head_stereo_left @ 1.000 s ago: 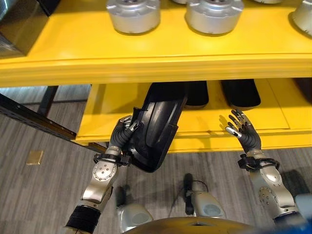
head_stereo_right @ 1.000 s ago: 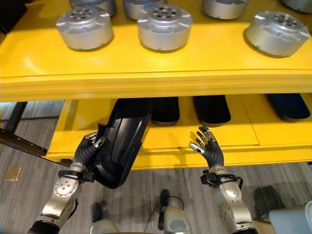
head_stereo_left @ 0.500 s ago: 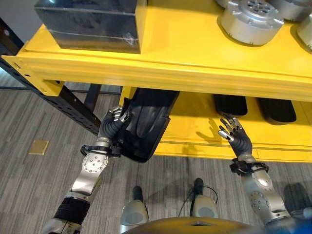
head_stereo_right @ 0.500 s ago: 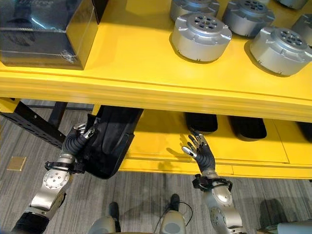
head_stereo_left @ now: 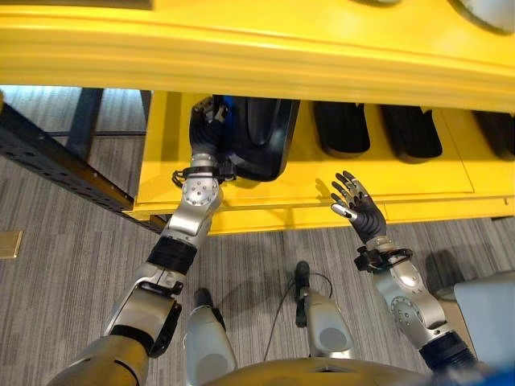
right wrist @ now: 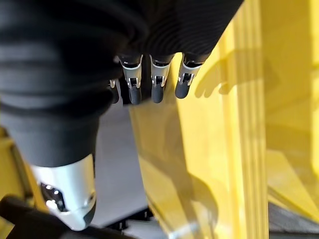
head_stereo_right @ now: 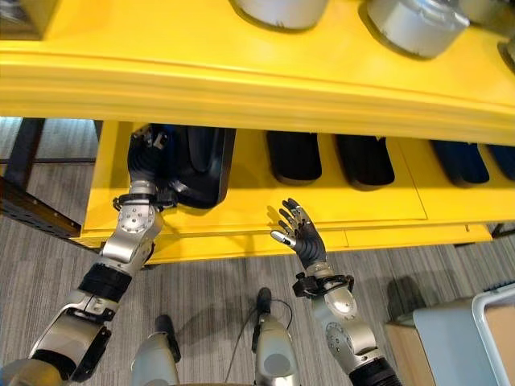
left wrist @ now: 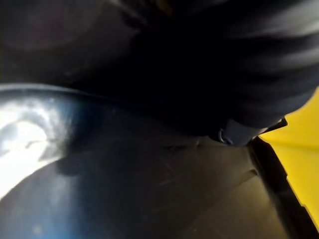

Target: Move parts from the plastic box to the shelf.

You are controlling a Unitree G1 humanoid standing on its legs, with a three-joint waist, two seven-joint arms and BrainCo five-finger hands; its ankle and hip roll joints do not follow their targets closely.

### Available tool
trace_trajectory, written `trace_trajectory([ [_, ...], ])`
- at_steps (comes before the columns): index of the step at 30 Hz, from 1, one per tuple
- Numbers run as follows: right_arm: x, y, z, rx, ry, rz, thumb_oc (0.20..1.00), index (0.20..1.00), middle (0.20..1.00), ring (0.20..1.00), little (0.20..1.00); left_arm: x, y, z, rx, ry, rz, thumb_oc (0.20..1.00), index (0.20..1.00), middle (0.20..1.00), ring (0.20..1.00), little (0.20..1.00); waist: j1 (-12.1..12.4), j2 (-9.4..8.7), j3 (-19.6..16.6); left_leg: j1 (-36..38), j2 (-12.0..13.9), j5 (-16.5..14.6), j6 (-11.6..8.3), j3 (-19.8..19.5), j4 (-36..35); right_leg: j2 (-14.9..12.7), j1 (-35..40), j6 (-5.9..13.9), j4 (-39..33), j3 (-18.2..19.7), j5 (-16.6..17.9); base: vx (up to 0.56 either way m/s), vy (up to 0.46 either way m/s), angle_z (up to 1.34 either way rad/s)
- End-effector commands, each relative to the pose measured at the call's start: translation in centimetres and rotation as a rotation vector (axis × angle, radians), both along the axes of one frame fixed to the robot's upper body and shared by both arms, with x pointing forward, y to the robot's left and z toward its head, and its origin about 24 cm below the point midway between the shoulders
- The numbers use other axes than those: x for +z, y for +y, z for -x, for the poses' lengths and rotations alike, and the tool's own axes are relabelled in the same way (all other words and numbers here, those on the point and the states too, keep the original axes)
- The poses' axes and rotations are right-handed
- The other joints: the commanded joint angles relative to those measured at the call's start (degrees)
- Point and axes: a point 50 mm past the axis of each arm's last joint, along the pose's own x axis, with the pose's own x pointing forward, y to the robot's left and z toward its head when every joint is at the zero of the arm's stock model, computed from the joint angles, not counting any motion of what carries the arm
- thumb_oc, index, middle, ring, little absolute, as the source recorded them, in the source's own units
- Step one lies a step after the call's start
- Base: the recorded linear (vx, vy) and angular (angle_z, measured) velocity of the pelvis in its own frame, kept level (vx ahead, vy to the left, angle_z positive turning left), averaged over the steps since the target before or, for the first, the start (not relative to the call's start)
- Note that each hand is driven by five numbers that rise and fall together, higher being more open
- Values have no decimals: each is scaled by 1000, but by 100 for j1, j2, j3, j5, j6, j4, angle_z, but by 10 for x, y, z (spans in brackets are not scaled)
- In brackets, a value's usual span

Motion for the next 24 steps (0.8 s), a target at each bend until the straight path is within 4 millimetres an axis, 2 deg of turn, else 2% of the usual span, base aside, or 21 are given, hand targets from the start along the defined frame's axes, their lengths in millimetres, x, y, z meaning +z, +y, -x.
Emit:
trace_trajectory([
  [1, 33, -5, -2, -7, -156, -23, 1000, 1000, 1000, 1000, 1000, 48, 7, -4, 54, -203, 113, 200, 200, 200, 200, 200, 150, 80, -38, -194, 359, 301, -175, -101, -45, -579, 221, 318, 588, 70, -241, -110, -10, -3],
  [3, 36, -4, -3, 5, -168, -15, 1000, 1000, 1000, 1000, 1000, 68, 12, -6, 97, -264, 146, 200, 200, 200, 200, 200, 95, 111, 76, -411, 417, 274, -187, -187, 105, -550, -41, 306, 786, 137, -297, -122, -26, -2],
  [9, 34, -5, -1, 21, -165, -1, 1000, 1000, 1000, 1000, 1000, 94, 25, -12, 178, -318, 170, 200, 200, 200, 200, 200, -5, 144, 153, -748, 447, 278, -217, -281, 272, -576, -392, 286, 1059, 153, -403, -57, -16, 0],
  [12, 34, -5, 0, 37, -165, 2, 1000, 1000, 1000, 1000, 1000, 106, 37, -14, 232, -330, 145, 200, 200, 200, 200, 200, -48, 178, 164, -998, 459, 272, -234, -343, 403, -556, -678, 267, 1244, 189, -457, -51, -17, 5],
  [16, 35, -4, 1, 56, -168, 2, 1000, 1000, 1000, 1000, 1000, 112, 51, -15, 277, -326, 144, 200, 200, 200, 200, 200, -56, 185, 173, -1181, 469, 250, -237, -375, 519, -543, -858, 253, 1349, 217, -484, -42, -15, 1],
  [18, 35, -4, 4, 73, -166, 7, 1000, 1000, 1000, 1000, 1000, 113, 65, -16, 319, -310, 131, 200, 200, 200, 200, 200, -42, 194, 198, -1319, 479, 239, -231, -420, 605, -537, -1021, 240, 1477, 228, -524, -50, -22, -2],
  [23, 34, -5, 6, 88, -160, 14, 1000, 1000, 1000, 1000, 1000, 111, 75, -19, 352, -264, 79, 200, 200, 200, 200, 200, -40, 225, 229, -1527, 474, 220, -232, -493, 744, -540, -1190, 213, 1649, 221, -604, -4, -12, 1],
  [24, 33, -5, 6, 101, -155, 22, 1000, 1000, 1000, 1000, 1000, 107, 78, -23, 370, -216, 20, 200, 200, 200, 200, 200, -18, 255, 236, -1541, 496, 58, -284, -537, 839, -522, -1202, 241, 1772, 240, -764, -21, -6, 4],
])
